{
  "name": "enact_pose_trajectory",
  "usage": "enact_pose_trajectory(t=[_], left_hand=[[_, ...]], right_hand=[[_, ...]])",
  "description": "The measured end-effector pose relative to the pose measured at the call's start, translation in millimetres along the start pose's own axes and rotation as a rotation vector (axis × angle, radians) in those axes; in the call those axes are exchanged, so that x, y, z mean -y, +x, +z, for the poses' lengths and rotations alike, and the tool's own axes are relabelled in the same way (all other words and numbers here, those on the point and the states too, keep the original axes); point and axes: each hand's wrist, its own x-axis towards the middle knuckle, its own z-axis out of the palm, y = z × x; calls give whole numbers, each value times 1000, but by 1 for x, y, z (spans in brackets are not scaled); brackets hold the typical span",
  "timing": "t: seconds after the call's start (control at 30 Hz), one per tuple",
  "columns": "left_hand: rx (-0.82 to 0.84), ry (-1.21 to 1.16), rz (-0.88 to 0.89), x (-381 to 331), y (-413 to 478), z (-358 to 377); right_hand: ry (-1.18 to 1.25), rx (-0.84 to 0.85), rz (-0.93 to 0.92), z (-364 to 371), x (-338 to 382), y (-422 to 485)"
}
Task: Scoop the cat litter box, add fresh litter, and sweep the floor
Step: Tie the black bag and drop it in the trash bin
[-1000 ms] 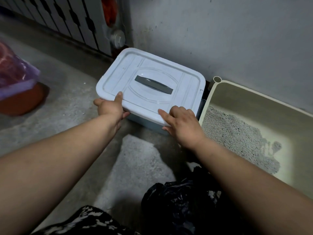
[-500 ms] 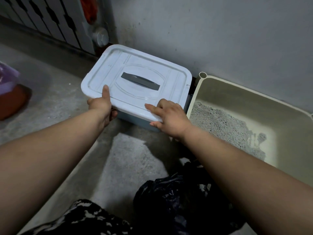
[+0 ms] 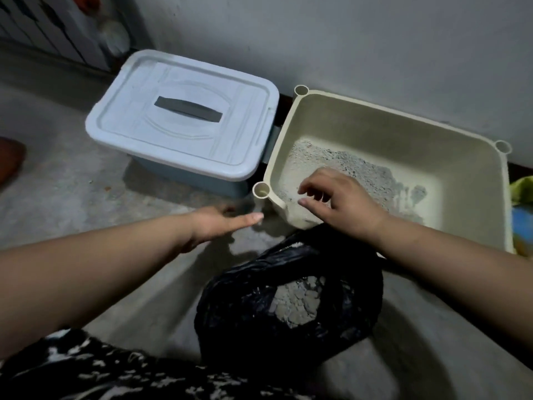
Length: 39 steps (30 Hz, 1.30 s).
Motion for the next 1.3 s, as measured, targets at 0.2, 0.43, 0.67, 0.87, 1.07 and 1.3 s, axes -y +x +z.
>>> enact_pose_trajectory(t=[0.2,0.43,0.67,0.87,1.07,1.3], left_hand=[[102,475,-170,19,-7,51],[-390,522,310,49,-24,75],[-437,353,320,30,-43,92],[-608,304,53,11,-53,86],[-608,35,-262,26,-65,106],[-530,-666,-568,69,-82,143]], right_hand=[[-402,267,33,6,-30,-60],[-269,108,-165,13,-68,-63],[118,100,-156,17,-60,-49],[168,127,33,28,-52,-38],[210,128,168,45,-48,-38],[34,517,382,-1,-62,-50]])
